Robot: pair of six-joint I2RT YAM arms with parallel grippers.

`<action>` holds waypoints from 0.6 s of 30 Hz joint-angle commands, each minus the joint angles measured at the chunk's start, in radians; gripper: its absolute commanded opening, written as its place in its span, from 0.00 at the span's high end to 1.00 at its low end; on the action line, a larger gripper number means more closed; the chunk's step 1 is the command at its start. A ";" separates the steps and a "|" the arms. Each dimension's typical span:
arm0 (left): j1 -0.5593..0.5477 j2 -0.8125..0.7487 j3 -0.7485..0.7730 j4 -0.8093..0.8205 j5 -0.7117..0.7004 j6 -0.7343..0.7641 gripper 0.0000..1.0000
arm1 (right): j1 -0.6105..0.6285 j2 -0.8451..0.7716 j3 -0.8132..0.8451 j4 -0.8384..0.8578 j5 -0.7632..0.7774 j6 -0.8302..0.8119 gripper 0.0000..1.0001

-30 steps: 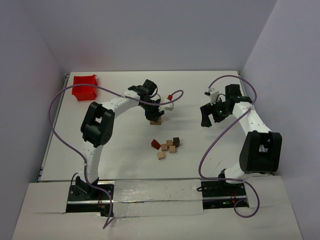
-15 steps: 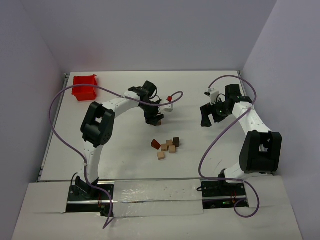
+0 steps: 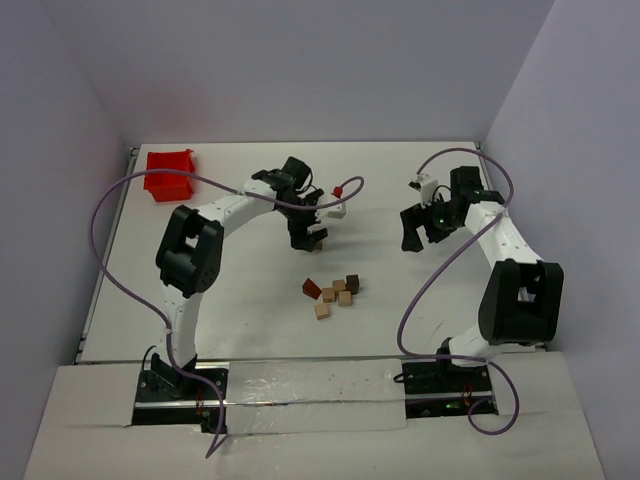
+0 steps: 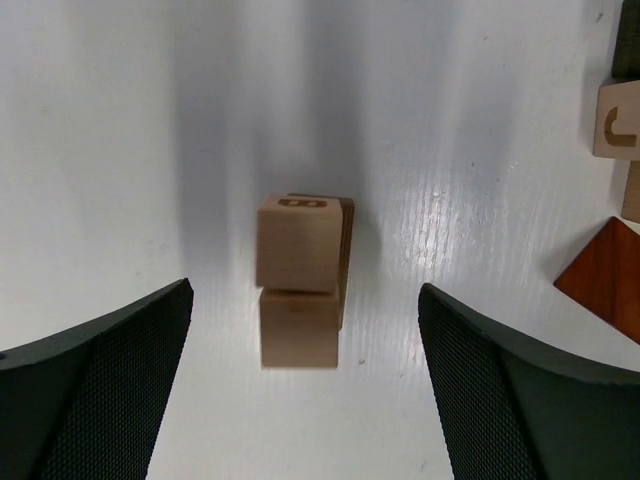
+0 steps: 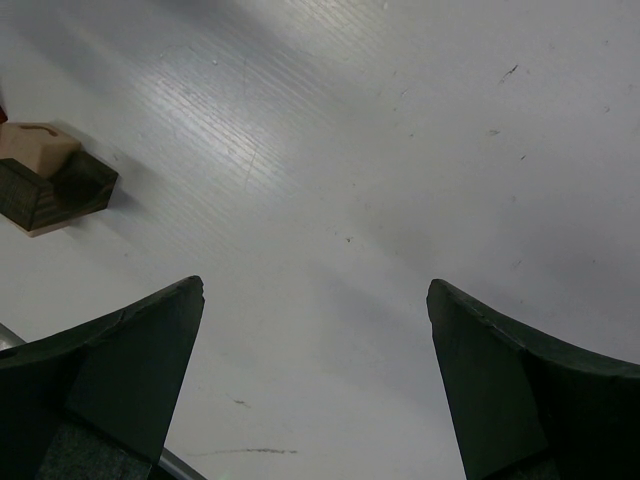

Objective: Build the wood block tower

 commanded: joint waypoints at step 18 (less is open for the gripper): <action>-0.025 -0.517 -0.393 0.213 0.148 -0.230 0.27 | 0.042 -0.010 0.031 -0.015 -0.004 -0.014 0.00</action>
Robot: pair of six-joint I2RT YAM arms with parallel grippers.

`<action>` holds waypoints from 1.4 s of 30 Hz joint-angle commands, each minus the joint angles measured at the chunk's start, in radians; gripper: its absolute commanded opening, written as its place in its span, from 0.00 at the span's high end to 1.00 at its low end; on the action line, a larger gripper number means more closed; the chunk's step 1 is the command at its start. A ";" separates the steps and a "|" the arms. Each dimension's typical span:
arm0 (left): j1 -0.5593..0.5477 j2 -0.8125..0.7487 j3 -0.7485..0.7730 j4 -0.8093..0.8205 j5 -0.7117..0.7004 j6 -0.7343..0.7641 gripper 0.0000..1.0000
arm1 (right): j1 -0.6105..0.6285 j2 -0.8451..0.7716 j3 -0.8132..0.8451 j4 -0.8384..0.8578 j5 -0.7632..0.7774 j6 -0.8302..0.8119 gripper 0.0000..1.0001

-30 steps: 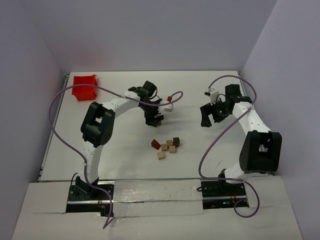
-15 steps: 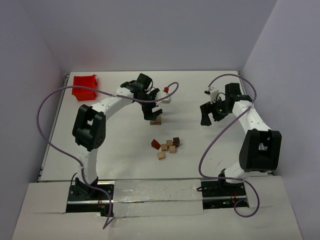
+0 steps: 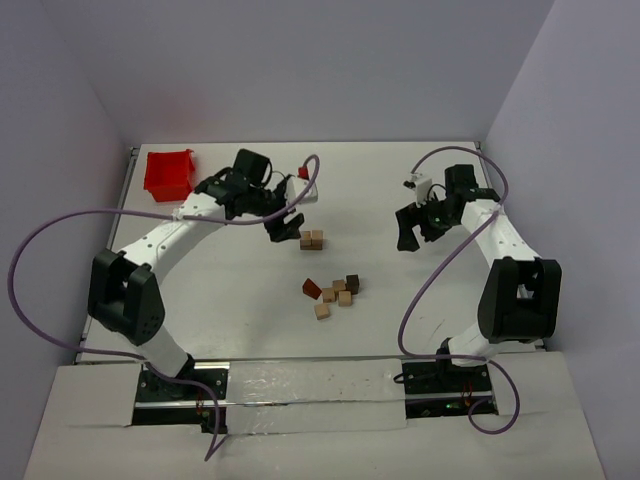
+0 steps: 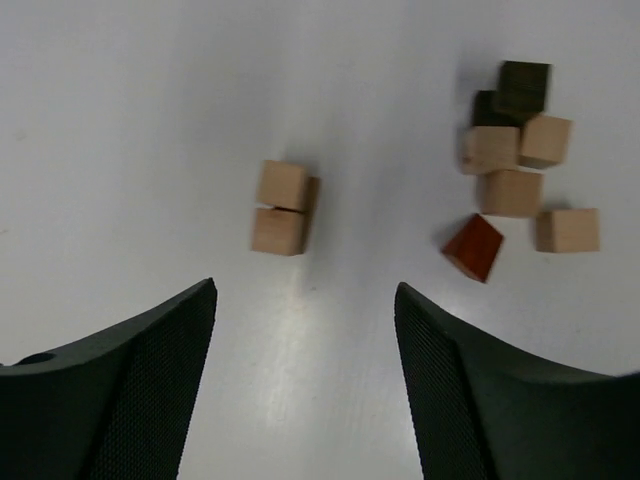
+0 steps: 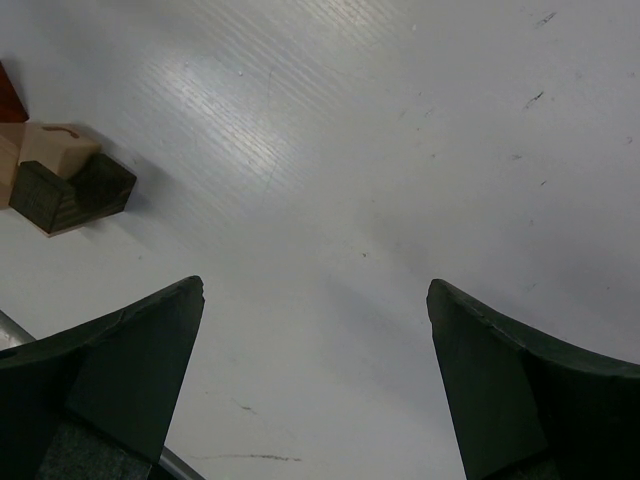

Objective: Build the wood block tower

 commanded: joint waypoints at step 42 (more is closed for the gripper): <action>-0.394 0.153 -0.205 0.246 -0.111 -0.070 0.25 | -0.087 -0.139 -0.155 -0.029 0.017 -0.048 0.00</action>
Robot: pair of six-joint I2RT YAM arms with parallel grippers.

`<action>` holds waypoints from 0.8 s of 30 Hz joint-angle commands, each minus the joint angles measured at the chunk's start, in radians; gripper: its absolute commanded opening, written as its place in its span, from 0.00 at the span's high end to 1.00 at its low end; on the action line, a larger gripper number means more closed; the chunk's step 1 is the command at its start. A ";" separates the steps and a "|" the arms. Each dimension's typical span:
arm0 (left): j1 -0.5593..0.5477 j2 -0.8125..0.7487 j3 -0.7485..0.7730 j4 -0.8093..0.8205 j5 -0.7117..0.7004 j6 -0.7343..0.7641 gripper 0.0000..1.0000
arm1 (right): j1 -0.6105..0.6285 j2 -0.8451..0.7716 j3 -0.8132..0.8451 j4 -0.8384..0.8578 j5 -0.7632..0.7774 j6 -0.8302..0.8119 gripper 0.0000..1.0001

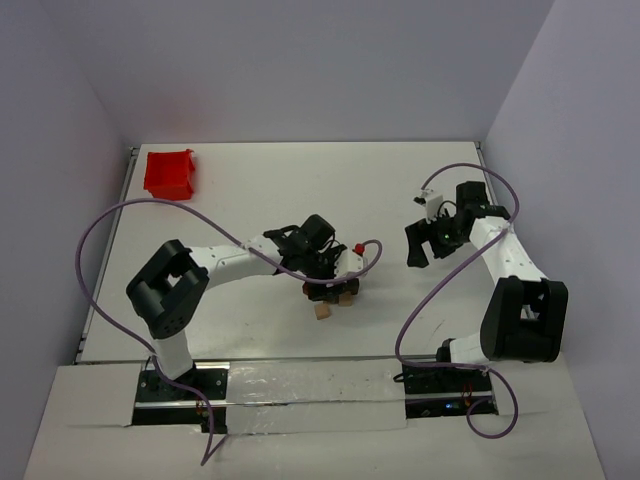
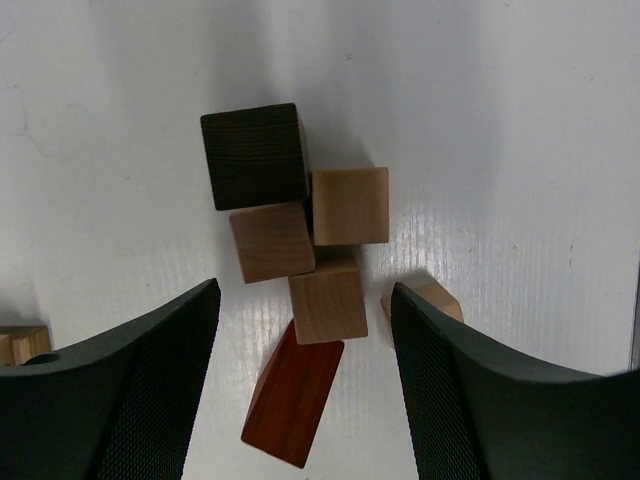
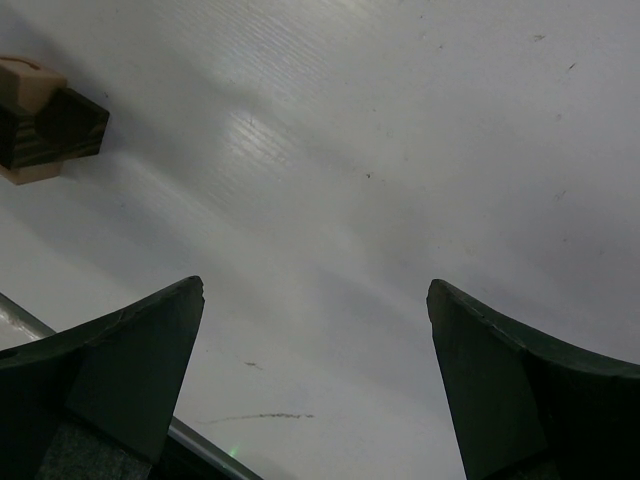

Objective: Build the wood block tower

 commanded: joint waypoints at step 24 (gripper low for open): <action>-0.009 0.106 0.122 -0.024 -0.011 0.041 0.37 | -0.061 -0.048 -0.045 -0.009 -0.033 -0.061 0.00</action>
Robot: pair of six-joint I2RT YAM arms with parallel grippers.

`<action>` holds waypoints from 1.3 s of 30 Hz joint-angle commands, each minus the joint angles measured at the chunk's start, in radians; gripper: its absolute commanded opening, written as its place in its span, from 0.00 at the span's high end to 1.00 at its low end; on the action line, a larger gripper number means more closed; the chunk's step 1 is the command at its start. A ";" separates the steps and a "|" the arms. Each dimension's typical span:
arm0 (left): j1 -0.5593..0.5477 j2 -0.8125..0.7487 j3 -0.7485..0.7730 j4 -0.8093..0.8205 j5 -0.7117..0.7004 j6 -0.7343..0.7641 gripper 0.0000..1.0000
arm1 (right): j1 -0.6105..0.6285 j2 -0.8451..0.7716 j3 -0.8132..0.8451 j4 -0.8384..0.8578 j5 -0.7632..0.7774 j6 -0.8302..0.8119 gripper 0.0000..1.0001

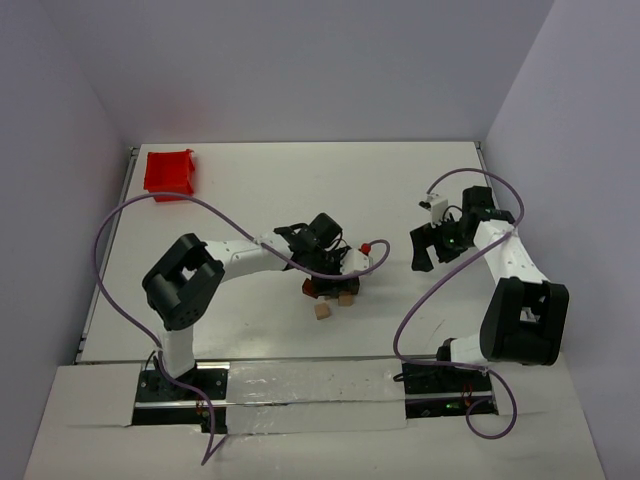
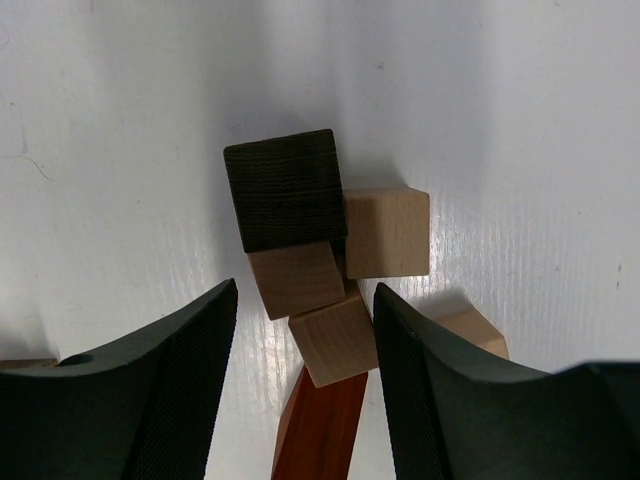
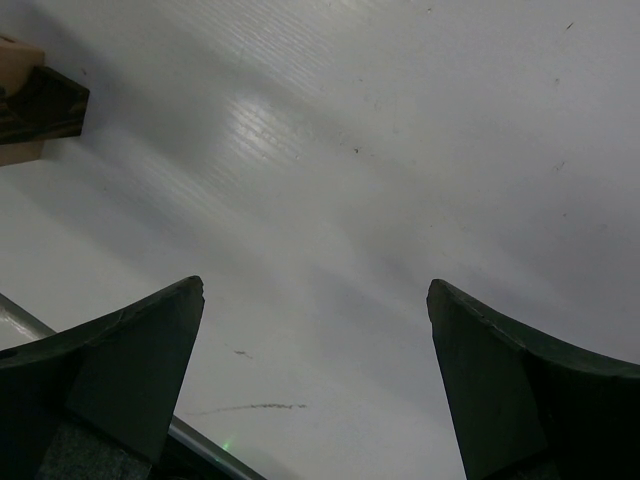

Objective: Build the wood block tower

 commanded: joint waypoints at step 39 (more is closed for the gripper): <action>-0.005 0.056 0.102 -0.062 -0.016 -0.039 0.55 | -0.022 -0.006 0.008 -0.016 -0.040 -0.050 0.00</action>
